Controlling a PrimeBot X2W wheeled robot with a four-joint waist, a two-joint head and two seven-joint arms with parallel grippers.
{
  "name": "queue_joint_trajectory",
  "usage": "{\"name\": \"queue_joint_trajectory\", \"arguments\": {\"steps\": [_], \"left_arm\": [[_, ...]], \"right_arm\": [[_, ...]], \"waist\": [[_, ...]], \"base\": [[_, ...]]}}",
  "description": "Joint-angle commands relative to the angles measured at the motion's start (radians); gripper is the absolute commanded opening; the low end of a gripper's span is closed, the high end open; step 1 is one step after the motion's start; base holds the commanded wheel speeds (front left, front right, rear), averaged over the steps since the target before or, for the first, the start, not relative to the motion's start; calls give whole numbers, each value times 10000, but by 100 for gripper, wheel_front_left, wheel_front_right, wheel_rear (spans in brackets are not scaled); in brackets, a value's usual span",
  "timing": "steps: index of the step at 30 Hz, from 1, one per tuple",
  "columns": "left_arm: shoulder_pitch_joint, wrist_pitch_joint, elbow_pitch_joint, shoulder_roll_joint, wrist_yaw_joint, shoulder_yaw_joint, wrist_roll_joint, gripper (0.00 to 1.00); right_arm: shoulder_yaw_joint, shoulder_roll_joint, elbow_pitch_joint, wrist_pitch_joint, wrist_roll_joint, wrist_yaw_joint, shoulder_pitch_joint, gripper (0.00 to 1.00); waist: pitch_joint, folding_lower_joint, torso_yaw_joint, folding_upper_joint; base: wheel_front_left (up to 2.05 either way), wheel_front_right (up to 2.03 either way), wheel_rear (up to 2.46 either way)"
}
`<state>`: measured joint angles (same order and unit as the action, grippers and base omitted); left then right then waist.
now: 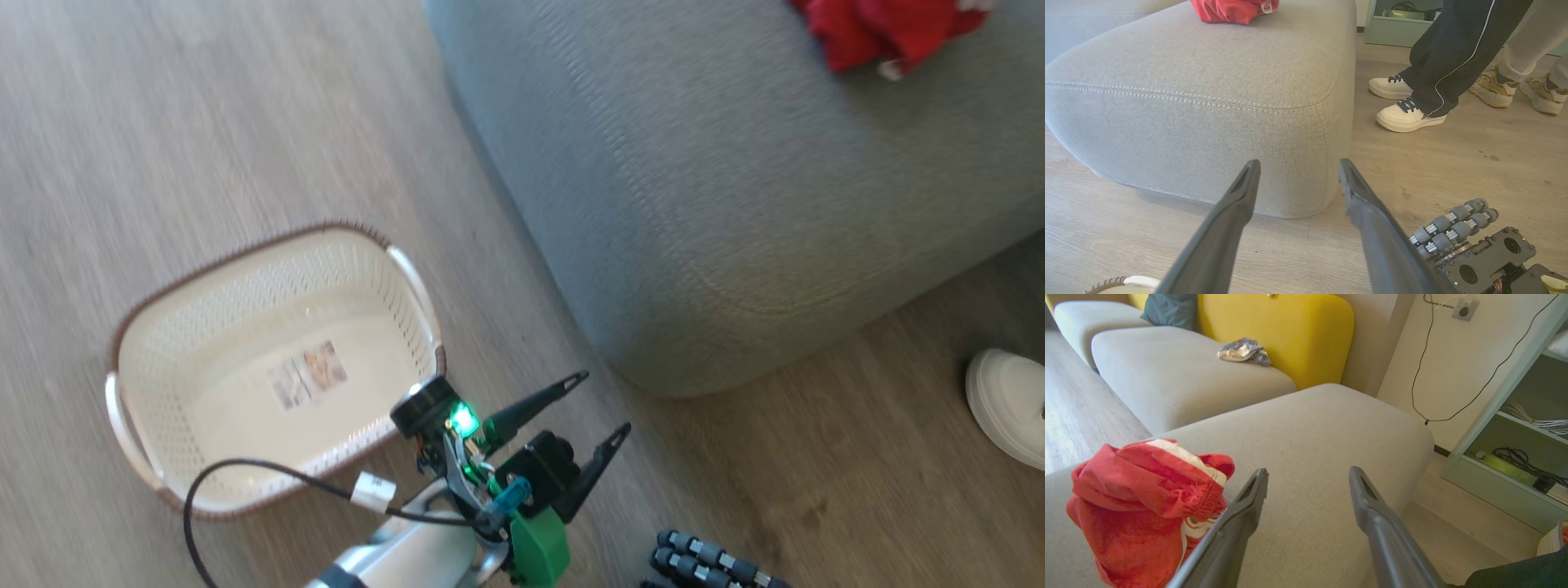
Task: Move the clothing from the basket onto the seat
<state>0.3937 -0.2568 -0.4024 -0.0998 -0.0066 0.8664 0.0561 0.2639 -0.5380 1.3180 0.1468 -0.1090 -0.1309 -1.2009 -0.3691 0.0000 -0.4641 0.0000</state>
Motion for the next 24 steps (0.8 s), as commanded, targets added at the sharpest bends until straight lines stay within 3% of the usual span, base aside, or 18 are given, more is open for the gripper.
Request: {"name": "queue_joint_trajectory", "arguments": {"steps": [1,14,20,24], "left_arm": [[-53,-49,358,171,-25,-269,76,100],[-1003,-49,1006,433,249,-861,190,100],[-1265,-49,1259,476,279,-1001,157,100],[-1347,-49,1389,488,346,-1084,152,100]], "right_arm": [[-121,-115,-332,250,-106,2,-21,100],[-2015,-147,-2768,1086,-2485,2,1136,100],[-2978,-501,-5141,1140,-3576,2,2208,100],[-2454,-651,-7146,1146,-3799,2,3395,100]], "waist": [[555,0,-331,0],[2304,0,-265,0],[2719,0,-123,0],[2877,0,190,0]], "base": [[0,0,0],[0,0,0],[0,0,0],[0,0,0]]}}
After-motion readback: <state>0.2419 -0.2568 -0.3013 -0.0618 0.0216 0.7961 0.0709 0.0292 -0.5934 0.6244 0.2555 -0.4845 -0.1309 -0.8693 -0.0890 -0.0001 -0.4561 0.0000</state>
